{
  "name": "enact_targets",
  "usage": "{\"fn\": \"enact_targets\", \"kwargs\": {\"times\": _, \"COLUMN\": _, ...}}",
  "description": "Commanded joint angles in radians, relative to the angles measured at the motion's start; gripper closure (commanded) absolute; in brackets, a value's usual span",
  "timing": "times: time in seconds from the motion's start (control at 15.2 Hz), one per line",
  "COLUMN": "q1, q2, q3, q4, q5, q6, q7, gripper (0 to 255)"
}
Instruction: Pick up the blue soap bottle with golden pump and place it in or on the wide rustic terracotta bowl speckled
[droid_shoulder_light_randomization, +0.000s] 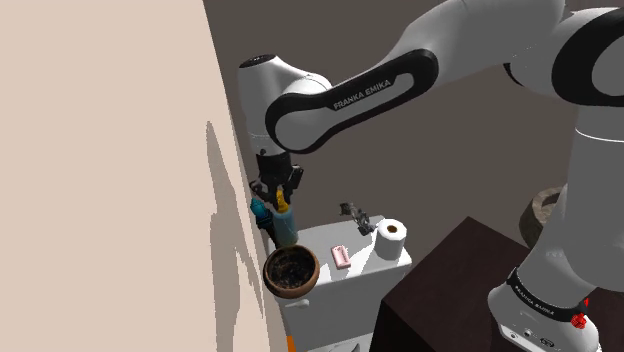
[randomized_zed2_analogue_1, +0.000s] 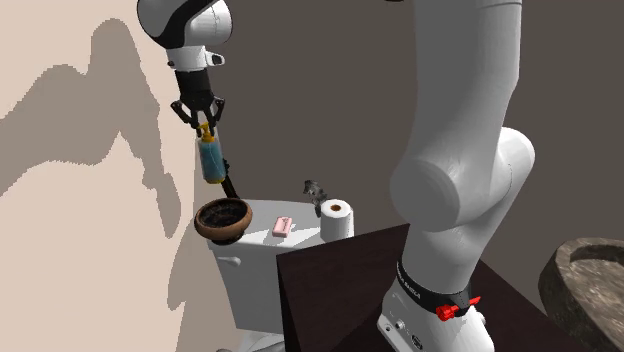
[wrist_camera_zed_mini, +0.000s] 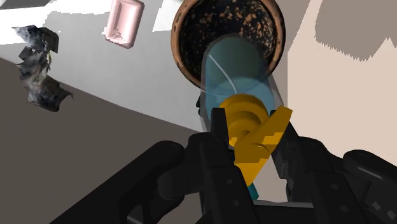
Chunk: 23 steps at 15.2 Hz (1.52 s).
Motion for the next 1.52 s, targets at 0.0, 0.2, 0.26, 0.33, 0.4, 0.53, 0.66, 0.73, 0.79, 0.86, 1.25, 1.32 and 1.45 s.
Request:
{"fn": "enact_targets", "kwargs": {"times": 0.0, "q1": 0.002, "q2": 0.009, "q3": -0.001, "q4": -0.013, "q5": -0.005, "q6": 0.021, "q7": 0.005, "gripper": 255}}
{"fn": "enact_targets", "kwargs": {"times": 0.2, "q1": 0.003, "q2": 0.022, "q3": -0.004, "q4": -0.037, "q5": -0.012, "q6": 0.057, "q7": 0.010, "gripper": 255}}
{"fn": "enact_targets", "kwargs": {"times": 0.26, "q1": 0.004, "q2": 0.026, "q3": -0.005, "q4": -0.044, "q5": -0.015, "q6": 0.068, "q7": 0.012, "gripper": 255}}
{"fn": "enact_targets", "kwargs": {"times": 0.33, "q1": 0.004, "q2": 0.031, "q3": -0.006, "q4": -0.051, "q5": -0.017, "q6": 0.080, "q7": 0.014, "gripper": 255}}
{"fn": "enact_targets", "kwargs": {"times": 0.4, "q1": 0.005, "q2": 0.036, "q3": -0.007, "q4": -0.058, "q5": -0.020, "q6": 0.091, "q7": 0.016, "gripper": 255}}
{"fn": "enact_targets", "kwargs": {"times": 0.53, "q1": 0.006, "q2": 0.047, "q3": -0.009, "q4": -0.071, "q5": -0.026, "q6": 0.114, "q7": 0.020, "gripper": 255}}
{"fn": "enact_targets", "kwargs": {"times": 0.66, "q1": 0.007, "q2": 0.058, "q3": -0.012, "q4": -0.083, "q5": -0.032, "q6": 0.137, "q7": 0.025, "gripper": 255}}
{"fn": "enact_targets", "kwargs": {"times": 0.73, "q1": 0.008, "q2": 0.064, "q3": -0.013, "q4": -0.089, "q5": -0.035, "q6": 0.148, "q7": 0.027, "gripper": 255}}
{"fn": "enact_targets", "kwargs": {"times": 0.79, "q1": 0.009, "q2": 0.070, "q3": -0.014, "q4": -0.095, "q5": -0.039, "q6": 0.159, "q7": 0.029, "gripper": 255}}
{"fn": "enact_targets", "kwargs": {"times": 0.86, "q1": 0.010, "q2": 0.077, "q3": -0.016, "q4": -0.100, "q5": -0.042, "q6": 0.170, "q7": 0.032, "gripper": 255}}
{"fn": "enact_targets", "kwargs": {"times": 1.25, "q1": 0.017, "q2": 0.118, "q3": -0.026, "q4": -0.126, "q5": -0.064, "q6": 0.234, "q7": 0.046, "gripper": 255}}
{"fn": "enact_targets", "kwargs": {"times": 1.32, "q1": 0.018, "q2": 0.125, "q3": -0.028, "q4": -0.130, "q5": -0.068, "q6": 0.245, "q7": 0.049, "gripper": 255}}
{"fn": "enact_targets", "kwargs": {"times": 1.45, "q1": 0.021, "q2": 0.140, "q3": -0.032, "q4": -0.137, "q5": -0.076, "q6": 0.266, "q7": 0.055, "gripper": 255}}
